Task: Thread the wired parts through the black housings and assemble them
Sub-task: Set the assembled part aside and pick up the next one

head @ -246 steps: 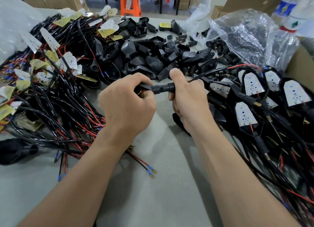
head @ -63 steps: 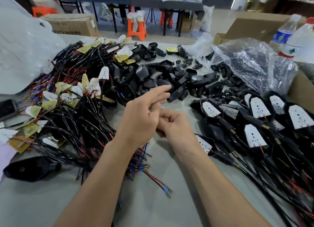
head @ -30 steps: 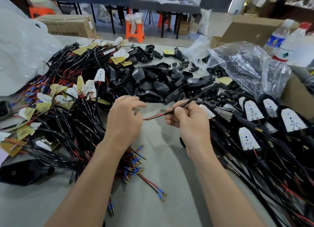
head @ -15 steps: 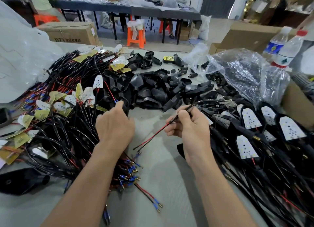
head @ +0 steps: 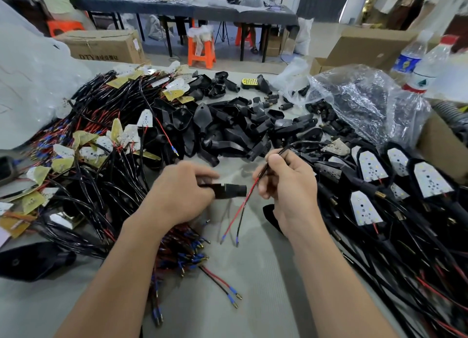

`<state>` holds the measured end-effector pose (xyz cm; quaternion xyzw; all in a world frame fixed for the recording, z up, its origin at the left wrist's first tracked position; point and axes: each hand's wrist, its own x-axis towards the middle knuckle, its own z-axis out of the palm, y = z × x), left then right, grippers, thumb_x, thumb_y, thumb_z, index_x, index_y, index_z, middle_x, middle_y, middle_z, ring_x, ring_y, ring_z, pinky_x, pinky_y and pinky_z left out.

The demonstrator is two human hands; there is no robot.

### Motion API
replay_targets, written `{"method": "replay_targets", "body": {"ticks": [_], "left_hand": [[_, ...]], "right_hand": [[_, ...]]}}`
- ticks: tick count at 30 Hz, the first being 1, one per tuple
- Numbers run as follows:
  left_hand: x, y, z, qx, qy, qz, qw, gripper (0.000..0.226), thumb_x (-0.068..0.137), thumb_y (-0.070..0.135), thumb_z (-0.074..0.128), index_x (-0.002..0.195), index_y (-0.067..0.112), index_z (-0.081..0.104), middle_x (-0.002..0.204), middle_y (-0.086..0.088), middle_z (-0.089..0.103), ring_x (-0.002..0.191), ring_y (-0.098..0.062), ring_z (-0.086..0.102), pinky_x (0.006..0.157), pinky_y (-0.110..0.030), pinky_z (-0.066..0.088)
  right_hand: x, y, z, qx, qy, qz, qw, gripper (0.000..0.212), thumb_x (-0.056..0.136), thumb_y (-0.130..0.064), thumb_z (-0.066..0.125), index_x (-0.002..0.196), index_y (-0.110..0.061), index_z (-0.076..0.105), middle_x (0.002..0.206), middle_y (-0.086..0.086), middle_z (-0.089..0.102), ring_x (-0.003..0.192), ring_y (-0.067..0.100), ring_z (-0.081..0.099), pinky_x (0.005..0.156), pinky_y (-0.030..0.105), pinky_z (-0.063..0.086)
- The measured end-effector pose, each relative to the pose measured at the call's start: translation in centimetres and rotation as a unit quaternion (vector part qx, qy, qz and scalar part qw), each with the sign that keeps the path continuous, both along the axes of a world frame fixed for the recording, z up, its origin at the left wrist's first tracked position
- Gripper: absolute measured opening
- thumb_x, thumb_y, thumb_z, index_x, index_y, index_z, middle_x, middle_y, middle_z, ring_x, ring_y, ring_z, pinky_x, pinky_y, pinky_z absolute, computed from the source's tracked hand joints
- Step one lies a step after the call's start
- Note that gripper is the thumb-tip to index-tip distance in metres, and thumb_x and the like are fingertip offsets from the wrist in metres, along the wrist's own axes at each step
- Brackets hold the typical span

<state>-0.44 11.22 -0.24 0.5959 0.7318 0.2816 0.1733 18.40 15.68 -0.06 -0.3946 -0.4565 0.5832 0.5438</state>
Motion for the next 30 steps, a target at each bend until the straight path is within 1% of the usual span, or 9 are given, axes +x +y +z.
{"method": "replay_targets", "body": {"ticks": [3, 5, 7, 10, 15, 18, 21, 25, 30], "left_hand": [[0.6, -0.1, 0.9, 0.088, -0.138, 0.025, 0.986, 0.026, 0.081, 0.013, 0.069, 0.087, 0.035, 0.082, 0.082, 0.014, 0.076, 0.085, -0.003, 0.069, 0.084, -0.027, 0.055], [1.2, -0.3, 1.3, 0.015, -0.237, -0.069, 0.969, 0.01, 0.084, 0.026, 0.073, 0.085, 0.028, 0.083, 0.081, -0.002, 0.077, 0.082, -0.014, 0.071, 0.082, -0.03, 0.053], [1.6, -0.4, 1.4, -0.031, -0.256, -0.124, 0.958, 0.009, 0.09, 0.025, 0.076, 0.087, 0.021, 0.083, 0.082, -0.016, 0.076, 0.076, -0.021, 0.066, 0.077, -0.029, 0.052], [1.5, -0.1, 1.2, -0.008, -0.302, -0.093, 0.949, 0.013, 0.092, 0.006, 0.074, 0.088, 0.015, 0.083, 0.074, -0.009, 0.077, 0.066, -0.011, 0.067, 0.065, -0.016, 0.053], [1.7, 0.0, 0.6, 0.046, -0.315, -0.04, 0.947, 0.02, 0.084, 0.0, 0.078, 0.078, 0.018, 0.083, 0.067, -0.008, 0.075, 0.062, -0.011, 0.067, 0.065, -0.017, 0.055], [2.1, 0.2, 0.4, 0.062, -0.332, -0.041, 0.94, 0.024, 0.084, 0.003, 0.08, 0.1, 0.021, 0.078, 0.072, -0.008, 0.077, 0.067, -0.016, 0.069, 0.073, -0.025, 0.059], [1.6, 0.3, 0.6, 0.062, -0.353, -0.053, 0.932, 0.033, 0.085, 0.002, 0.079, 0.112, 0.021, 0.074, 0.073, -0.008, 0.077, 0.063, -0.012, 0.066, 0.07, -0.019, 0.054], [0.6, 0.2, 0.8, 0.06, -0.348, -0.033, 0.935, 0.024, 0.079, -0.007, 0.081, 0.085, 0.017, 0.081, 0.069, -0.005, 0.074, 0.065, -0.012, 0.066, 0.067, -0.014, 0.053], [0.1, 0.1, 0.9, 0.071, -0.357, -0.032, 0.931, 0.022, 0.078, -0.007, 0.081, 0.079, 0.015, 0.081, 0.067, -0.006, 0.072, 0.063, -0.015, 0.065, 0.067, -0.017, 0.054]], "right_hand": [[-0.1, 0.1, -0.1, 0.009, 0.019, 0.0, 1.0, 0.02, 0.106, -0.007, 0.044, 0.09, -0.01, 0.054, 0.071, 0.013, 0.07, 0.046, 0.02, 0.056, 0.045, 0.027, 0.044], [-0.1, 0.1, -0.2, 0.023, 0.031, -0.004, 0.999, 0.019, 0.107, -0.007, 0.043, 0.092, -0.01, 0.055, 0.073, 0.012, 0.071, 0.049, 0.02, 0.061, 0.048, 0.028, 0.048], [-0.1, 0.2, -0.2, 0.041, 0.04, -0.016, 0.998, 0.018, 0.107, -0.007, 0.044, 0.094, -0.01, 0.056, 0.074, 0.012, 0.072, 0.051, 0.021, 0.062, 0.049, 0.027, 0.049], [0.0, 0.3, -0.1, 0.057, 0.037, -0.031, 0.997, 0.018, 0.105, -0.005, 0.047, 0.092, -0.01, 0.059, 0.075, 0.012, 0.073, 0.053, 0.019, 0.06, 0.051, 0.024, 0.048], [-0.8, -0.3, -0.4, 0.051, -0.03, 0.023, 0.998, 0.02, 0.099, -0.002, 0.059, 0.084, -0.013, 0.068, 0.076, 0.012, 0.074, 0.06, 0.017, 0.064, 0.056, 0.023, 0.05], [-1.1, -0.5, -0.6, 0.026, -0.063, 0.062, 0.996, 0.018, 0.096, 0.0, 0.062, 0.084, -0.009, 0.072, 0.074, 0.013, 0.073, 0.063, 0.018, 0.064, 0.062, 0.026, 0.052], [-0.9, -0.5, -0.5, 0.022, -0.057, 0.068, 0.996, 0.013, 0.094, -0.001, 0.067, 0.086, -0.008, 0.076, 0.074, 0.01, 0.074, 0.063, 0.017, 0.064, 0.063, 0.024, 0.053], [-0.5, -0.2, -0.2, 0.015, -0.009, 0.021, 1.0, 0.011, 0.096, -0.006, 0.066, 0.092, -0.009, 0.076, 0.076, 0.006, 0.072, 0.064, 0.016, 0.063, 0.061, 0.022, 0.052], [-0.2, 0.0, 0.1, 0.006, 0.046, -0.015, 0.999, 0.012, 0.097, -0.004, 0.065, 0.087, -0.008, 0.07, 0.073, 0.005, 0.07, 0.061, 0.017, 0.065, 0.057, 0.023, 0.052]]}}
